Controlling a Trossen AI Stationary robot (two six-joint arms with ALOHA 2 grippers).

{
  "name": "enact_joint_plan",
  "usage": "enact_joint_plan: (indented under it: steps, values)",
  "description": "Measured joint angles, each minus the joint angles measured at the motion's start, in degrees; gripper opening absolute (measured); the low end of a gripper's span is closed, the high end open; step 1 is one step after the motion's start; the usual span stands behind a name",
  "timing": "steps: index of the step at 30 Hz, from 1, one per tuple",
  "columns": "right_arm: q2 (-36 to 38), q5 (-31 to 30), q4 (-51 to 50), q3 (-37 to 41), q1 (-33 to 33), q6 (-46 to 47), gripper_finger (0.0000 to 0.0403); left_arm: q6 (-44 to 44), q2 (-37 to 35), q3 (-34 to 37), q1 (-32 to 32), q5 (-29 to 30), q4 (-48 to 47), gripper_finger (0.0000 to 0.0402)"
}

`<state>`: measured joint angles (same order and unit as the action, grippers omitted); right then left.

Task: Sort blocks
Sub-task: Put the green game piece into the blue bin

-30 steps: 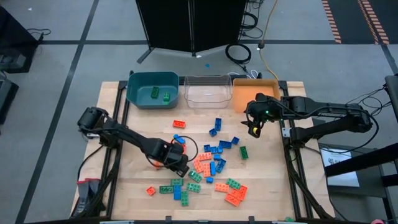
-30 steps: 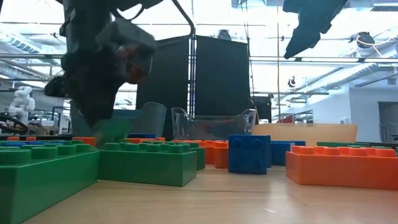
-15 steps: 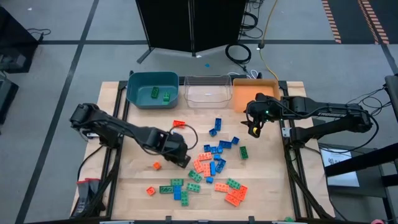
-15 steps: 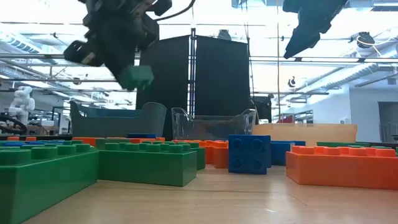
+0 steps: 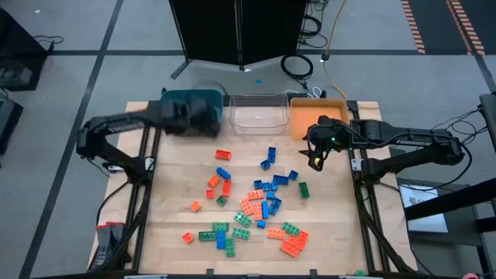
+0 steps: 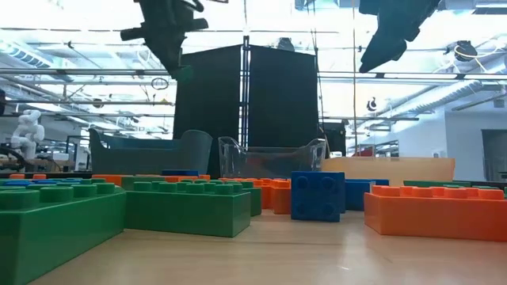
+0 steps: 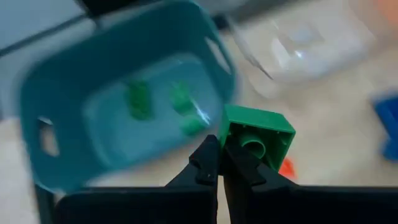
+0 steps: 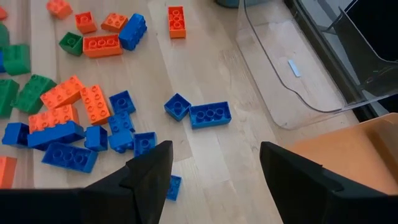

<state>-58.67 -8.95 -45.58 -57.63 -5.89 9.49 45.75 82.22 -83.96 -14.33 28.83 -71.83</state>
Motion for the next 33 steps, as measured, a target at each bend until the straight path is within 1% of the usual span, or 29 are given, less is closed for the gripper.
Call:
enact_joint_plan:
  steps: [3, 6, 9, 13, 17, 20, 22, 25, 29, 33]
  values:
    - [0.0, 0.0, -0.02, 0.0, 0.0, 0.24, 0.024, -7.14, -0.57, -0.09, -9.26, -0.16, 1.97, 0.0008]
    - [0.0, 0.0, -0.02, 0.0, 0.0, 0.32, 0.024, -14.33, -0.16, -0.09, -17.56, -2.26, 4.21, 0.0008]
    - [0.0, 0.0, -0.02, 0.0, 0.0, 0.32, 0.024, -19.28, 1.52, -0.12, -23.67, -5.14, 6.87, 0.0008]
    - [0.0, 0.0, -0.02, 0.0, 0.0, 0.32, 0.024, -22.91, 4.84, -0.12, -28.71, -9.59, 8.13, 0.0008]
    - [0.0, 0.0, -0.02, 0.0, 0.0, 0.32, 0.024, -27.24, 8.69, -0.12, -30.11, -14.88, 8.06, 0.0008]
    - [0.0, 0.0, -0.02, 0.0, 0.0, 0.32, 0.024, -29.92, 11.01, -0.12, -29.67, -15.51, 7.96, 0.0014]
    - [0.0, 0.0, -0.04, 0.0, 0.0, 0.32, 0.024, -30.96, 12.18, -0.12, -29.33, -15.34, 7.98, 0.0026]
    - [0.0, 0.0, -0.04, 0.0, 0.0, 0.32, 0.024, -33.64, 13.2, -0.12, -29.37, -15.25, 7.98, 0.0057]
    - [0.0, 0.0, -0.04, 0.0, -0.01, 0.32, 0.024, -35.94, 13.45, -0.12, -29.37, -15.16, 8.31, 0.0108]
    - [0.0, 0.0, 0.88, 0.0, 0.0, 0.32, 0.024, -36.31, 13.45, -0.12, -29.37, -15.16, 8.35, 0.0161]
